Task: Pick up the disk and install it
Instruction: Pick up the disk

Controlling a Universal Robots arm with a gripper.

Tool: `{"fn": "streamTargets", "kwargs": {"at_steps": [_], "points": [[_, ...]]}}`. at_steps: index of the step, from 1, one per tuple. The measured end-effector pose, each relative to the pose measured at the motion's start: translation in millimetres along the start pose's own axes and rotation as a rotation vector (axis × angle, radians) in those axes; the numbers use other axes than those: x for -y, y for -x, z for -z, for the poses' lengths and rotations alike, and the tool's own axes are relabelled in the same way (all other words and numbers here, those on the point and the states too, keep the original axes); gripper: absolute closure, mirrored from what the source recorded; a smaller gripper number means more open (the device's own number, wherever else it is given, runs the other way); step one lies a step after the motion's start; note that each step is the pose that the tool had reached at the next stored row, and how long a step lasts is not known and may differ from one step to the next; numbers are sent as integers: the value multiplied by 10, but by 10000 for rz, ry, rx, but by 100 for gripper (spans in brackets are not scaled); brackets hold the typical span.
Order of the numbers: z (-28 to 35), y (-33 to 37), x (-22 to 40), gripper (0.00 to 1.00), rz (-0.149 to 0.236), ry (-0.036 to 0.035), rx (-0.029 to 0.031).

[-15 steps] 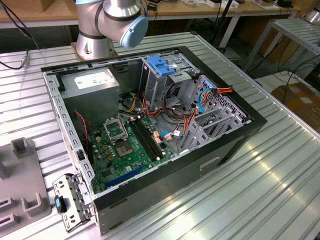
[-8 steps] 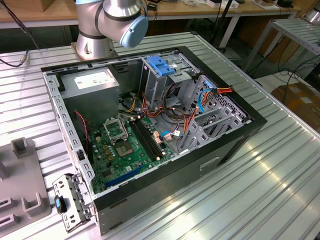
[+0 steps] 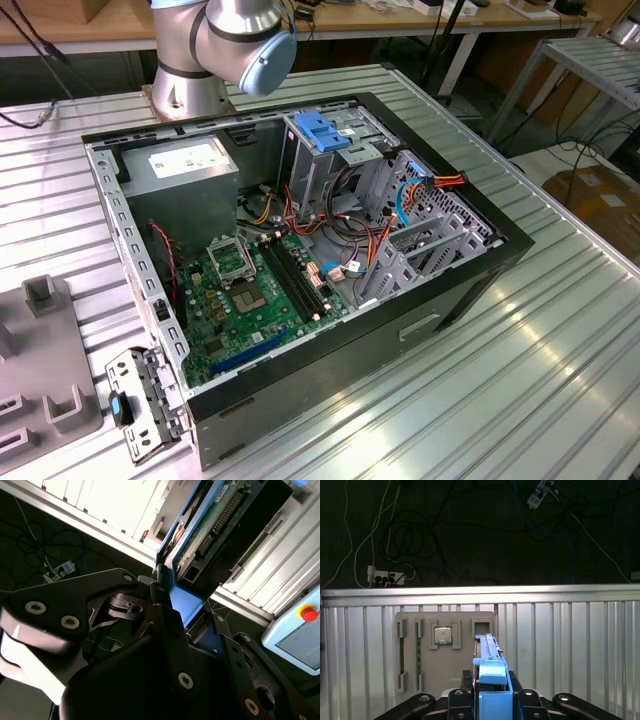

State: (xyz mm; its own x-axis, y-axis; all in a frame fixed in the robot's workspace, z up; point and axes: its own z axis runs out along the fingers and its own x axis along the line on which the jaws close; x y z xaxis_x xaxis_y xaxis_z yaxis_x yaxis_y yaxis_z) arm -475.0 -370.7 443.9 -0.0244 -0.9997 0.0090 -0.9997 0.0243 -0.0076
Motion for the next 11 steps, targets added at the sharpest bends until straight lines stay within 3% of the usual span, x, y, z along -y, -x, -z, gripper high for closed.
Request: {"fn": "streamTargets", "kwargs": {"at_steps": [11], "points": [[249, -2, 2, 63, 0, 1, 0]]}}
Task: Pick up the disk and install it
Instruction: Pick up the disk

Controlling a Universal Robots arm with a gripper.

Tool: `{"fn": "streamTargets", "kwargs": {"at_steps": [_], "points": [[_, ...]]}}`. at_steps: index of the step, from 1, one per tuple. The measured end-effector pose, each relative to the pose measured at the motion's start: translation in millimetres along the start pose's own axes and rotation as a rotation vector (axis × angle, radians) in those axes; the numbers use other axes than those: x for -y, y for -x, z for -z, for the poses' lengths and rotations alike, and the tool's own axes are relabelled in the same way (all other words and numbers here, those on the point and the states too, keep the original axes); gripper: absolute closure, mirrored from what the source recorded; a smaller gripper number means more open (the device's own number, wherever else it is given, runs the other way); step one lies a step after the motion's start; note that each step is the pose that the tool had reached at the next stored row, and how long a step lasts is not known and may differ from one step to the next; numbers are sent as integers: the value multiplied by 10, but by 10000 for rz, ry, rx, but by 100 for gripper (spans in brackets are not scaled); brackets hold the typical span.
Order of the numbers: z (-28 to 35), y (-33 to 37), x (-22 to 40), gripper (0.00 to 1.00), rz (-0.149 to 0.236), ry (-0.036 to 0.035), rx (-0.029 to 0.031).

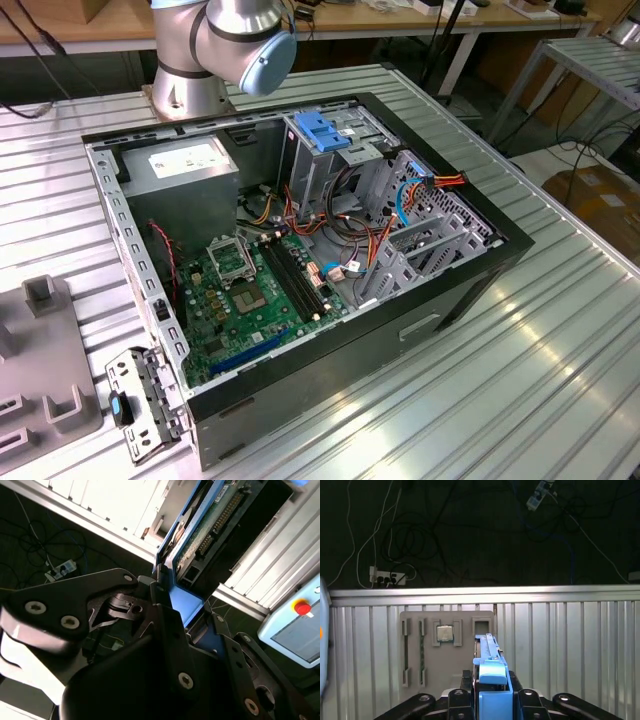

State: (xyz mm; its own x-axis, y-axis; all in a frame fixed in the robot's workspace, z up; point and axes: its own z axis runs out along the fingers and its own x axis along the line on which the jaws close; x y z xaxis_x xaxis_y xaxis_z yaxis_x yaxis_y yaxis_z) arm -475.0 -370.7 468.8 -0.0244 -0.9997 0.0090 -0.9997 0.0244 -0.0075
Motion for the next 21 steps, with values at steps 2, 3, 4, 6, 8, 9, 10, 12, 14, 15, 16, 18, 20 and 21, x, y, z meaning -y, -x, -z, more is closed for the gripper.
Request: {"fn": "streamTargets", "kwargs": {"at_steps": [2, 3, 4, 6, 8, 9, 10, 12, 14, 15, 16, 18, 20, 21], "points": [[35, 0, 0, 63, 1, -1, 1], [57, -1, 0, 63, 1, 0, 0], [76, -1, 0, 63, 0, 0, 0], [117, -1, 1, 63, 0, 1, 0], [159, -1, 2, 63, 1, 1, 0], [196, -2, 2, 63, 1, 2, -1], [234, -2, 2, 63, 1, 1, 0], [283, -3, 2, 63, 1, 0, 0], [329, -3, 2, 63, 0, 0, 0], [356, -3, 3, 63, 0, 0, 0], [372, -3, 3, 63, 1, 0, 0], [396, -4, 3, 63, 1, 1, 0], [410, -4, 3, 63, 0, 1, 0], [410, -4, 3, 63, 0, 0, 1]]}}
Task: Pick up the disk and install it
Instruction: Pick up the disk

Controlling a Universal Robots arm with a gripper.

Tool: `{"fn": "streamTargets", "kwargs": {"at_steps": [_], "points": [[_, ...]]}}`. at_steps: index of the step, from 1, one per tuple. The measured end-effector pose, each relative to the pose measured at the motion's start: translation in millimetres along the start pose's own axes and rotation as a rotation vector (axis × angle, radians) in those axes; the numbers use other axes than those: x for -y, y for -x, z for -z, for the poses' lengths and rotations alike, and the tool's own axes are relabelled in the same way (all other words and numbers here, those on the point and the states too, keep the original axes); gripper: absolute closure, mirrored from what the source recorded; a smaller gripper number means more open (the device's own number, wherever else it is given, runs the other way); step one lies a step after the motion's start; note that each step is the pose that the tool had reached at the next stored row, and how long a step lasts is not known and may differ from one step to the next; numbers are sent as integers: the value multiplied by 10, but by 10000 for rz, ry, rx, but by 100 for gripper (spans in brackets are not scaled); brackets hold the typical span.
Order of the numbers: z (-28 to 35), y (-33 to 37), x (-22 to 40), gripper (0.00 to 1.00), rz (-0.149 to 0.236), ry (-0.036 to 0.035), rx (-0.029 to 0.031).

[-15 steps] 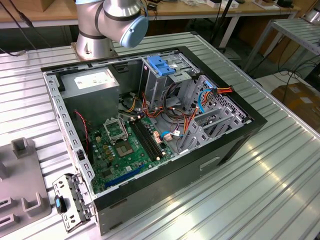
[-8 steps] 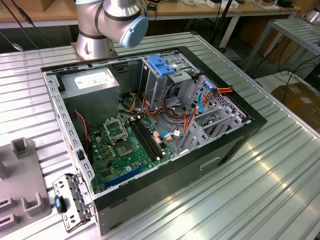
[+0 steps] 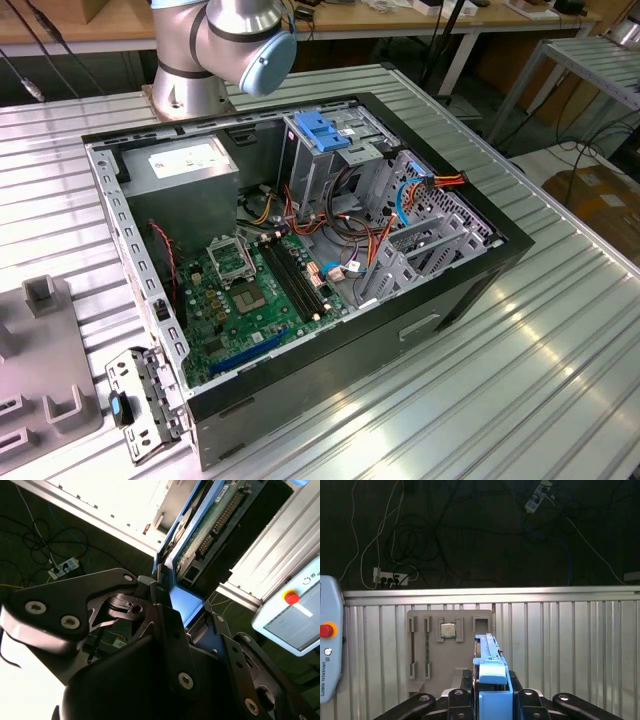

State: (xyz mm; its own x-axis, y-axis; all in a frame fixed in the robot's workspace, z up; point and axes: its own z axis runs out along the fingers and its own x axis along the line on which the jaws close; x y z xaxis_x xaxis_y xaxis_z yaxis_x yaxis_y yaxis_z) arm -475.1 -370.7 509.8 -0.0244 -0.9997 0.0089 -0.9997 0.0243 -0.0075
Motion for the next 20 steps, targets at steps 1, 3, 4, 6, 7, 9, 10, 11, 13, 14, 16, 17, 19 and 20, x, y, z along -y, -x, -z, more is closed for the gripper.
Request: {"fn": "streamTargets", "kwargs": {"at_steps": [1, 3, 4, 6, 7, 9, 10, 11, 13, 14, 16, 17, 19, 20], "points": [[0, 0, 0, 63, 0, -1, 1], [0, 0, 0, 63, 0, 0, 3], [0, 0, 0, 63, 0, 0, 3], [0, 0, 2, 63, 0, -1, 4], [0, 0, 6, 63, -1, -1, 4], [0, 0, 21, 63, 1, -1, 4], [0, 1, 29, 63, 1, 0, 4], [0, 1, 35, 63, 0, 0, 3], [0, 1, 46, 63, 0, 1, 3], [0, 1, 50, 63, -1, 0, 4], [0, 1, 61, 63, 1, 0, 4], [0, 2, 66, 63, 0, 0, 5], [-1, 2, 72, 63, -1, -1, 5], [0, 2, 82, 63, 0, 0, 5]]}}
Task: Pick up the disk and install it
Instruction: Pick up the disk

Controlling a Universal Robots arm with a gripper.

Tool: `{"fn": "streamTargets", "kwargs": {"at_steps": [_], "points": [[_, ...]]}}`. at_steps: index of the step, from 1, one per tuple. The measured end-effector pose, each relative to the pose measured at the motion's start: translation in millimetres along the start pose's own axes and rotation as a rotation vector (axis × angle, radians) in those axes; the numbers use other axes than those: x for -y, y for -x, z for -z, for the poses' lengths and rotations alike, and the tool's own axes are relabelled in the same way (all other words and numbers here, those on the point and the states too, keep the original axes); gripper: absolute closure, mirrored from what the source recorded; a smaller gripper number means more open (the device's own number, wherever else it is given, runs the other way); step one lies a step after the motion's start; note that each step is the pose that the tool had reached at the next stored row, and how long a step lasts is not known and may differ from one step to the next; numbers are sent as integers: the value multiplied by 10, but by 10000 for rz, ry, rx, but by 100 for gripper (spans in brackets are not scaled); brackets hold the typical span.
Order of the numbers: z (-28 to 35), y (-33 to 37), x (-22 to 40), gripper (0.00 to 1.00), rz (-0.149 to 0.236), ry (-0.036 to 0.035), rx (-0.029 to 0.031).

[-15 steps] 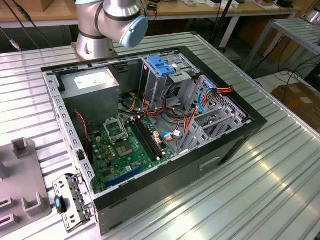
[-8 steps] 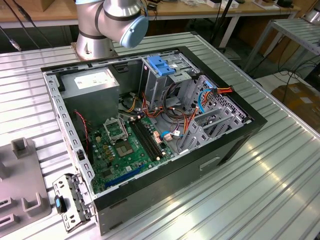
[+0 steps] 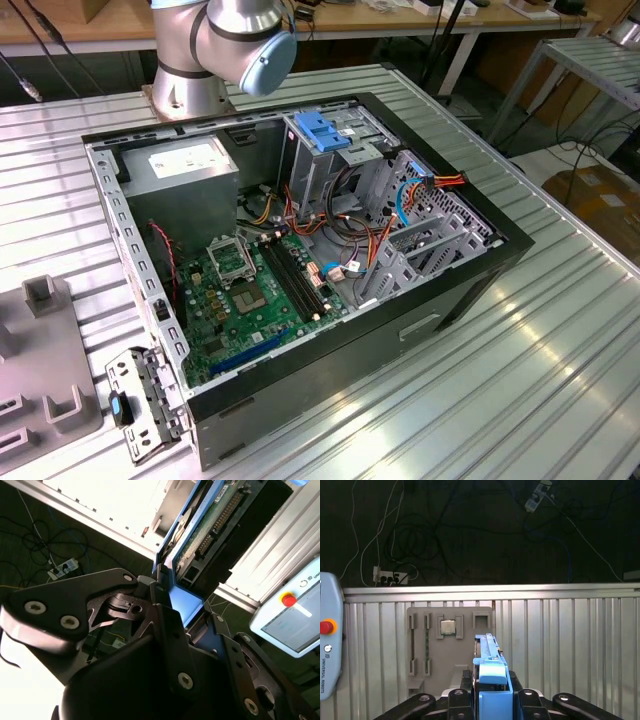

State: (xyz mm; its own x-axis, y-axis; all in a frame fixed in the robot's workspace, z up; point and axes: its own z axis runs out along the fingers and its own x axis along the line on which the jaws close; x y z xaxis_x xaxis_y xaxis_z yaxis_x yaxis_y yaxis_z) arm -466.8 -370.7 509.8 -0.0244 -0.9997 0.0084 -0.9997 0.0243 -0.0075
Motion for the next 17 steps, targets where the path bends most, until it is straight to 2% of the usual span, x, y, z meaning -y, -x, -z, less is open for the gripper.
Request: {"fn": "streamTargets", "kwargs": {"at_steps": [12, 17], "points": [[0, 2, 60, 63, 0, 0, 1], [-1, 3, 106, 63, -1, -1, 2]]}}
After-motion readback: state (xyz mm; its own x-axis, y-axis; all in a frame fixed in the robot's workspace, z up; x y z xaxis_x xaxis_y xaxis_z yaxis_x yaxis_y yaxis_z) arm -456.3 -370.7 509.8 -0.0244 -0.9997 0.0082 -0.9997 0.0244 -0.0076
